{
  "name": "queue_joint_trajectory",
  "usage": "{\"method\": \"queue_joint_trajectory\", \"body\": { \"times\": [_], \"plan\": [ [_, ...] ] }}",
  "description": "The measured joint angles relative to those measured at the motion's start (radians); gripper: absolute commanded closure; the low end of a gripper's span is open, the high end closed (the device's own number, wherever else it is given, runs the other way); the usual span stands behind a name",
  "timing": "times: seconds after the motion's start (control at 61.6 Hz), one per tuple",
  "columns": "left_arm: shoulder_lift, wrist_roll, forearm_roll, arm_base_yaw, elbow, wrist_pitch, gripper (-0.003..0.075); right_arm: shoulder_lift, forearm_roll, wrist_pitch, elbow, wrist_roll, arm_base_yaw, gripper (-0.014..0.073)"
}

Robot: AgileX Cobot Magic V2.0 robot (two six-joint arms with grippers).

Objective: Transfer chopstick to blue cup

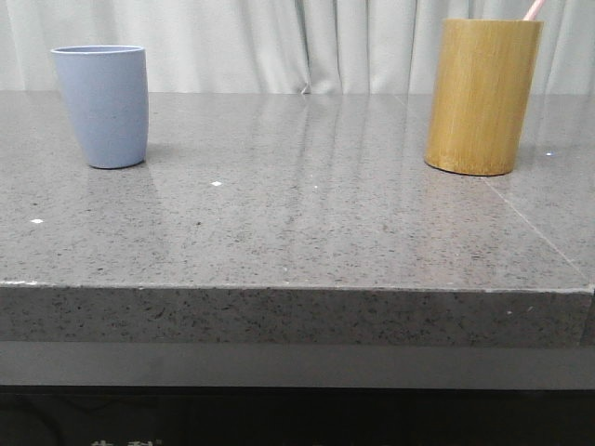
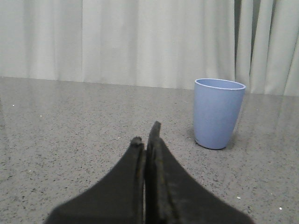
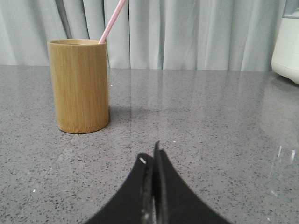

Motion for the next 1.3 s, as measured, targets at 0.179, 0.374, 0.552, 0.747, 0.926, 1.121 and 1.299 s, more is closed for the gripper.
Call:
{"method": "queue_joint_trajectory", "body": {
  "times": [0.179,0.374,0.552,0.747,0.926,1.121,1.299],
  "plan": [
    [0.000,0.000,0.000,0.000,0.000,0.000,0.0739,0.000,0.000,0.000,0.000,0.000,0.000,0.0713],
    [0.000,0.000,0.000,0.000,0.000,0.000,0.0739,0.000,0.000,0.000,0.000,0.000,0.000,0.0713],
    [0.000,0.000,-0.002,0.000,0.000,-0.050,0.0739,0.000,0.000,-0.013,0.000,0.000,0.000,0.0713],
    [0.000,-0.001,-0.008,0.000,-0.065,-0.035,0.0739,0.000,0.000,0.007,-0.066,0.000,0.000,0.0713],
    [0.005,-0.001,-0.008,0.000,-0.279,0.089,0.0739,0.000,0.000,0.106,-0.264,0.000,0.000,0.0713],
    [0.129,-0.001,-0.008,0.000,-0.576,0.304,0.0739,0.093,0.000,0.266,-0.503,0.000,0.000,0.0713],
    [0.268,-0.001,-0.008,0.000,-0.788,0.514,0.0739,0.241,0.000,0.419,-0.669,0.000,0.000,0.0713]
  ]
}}
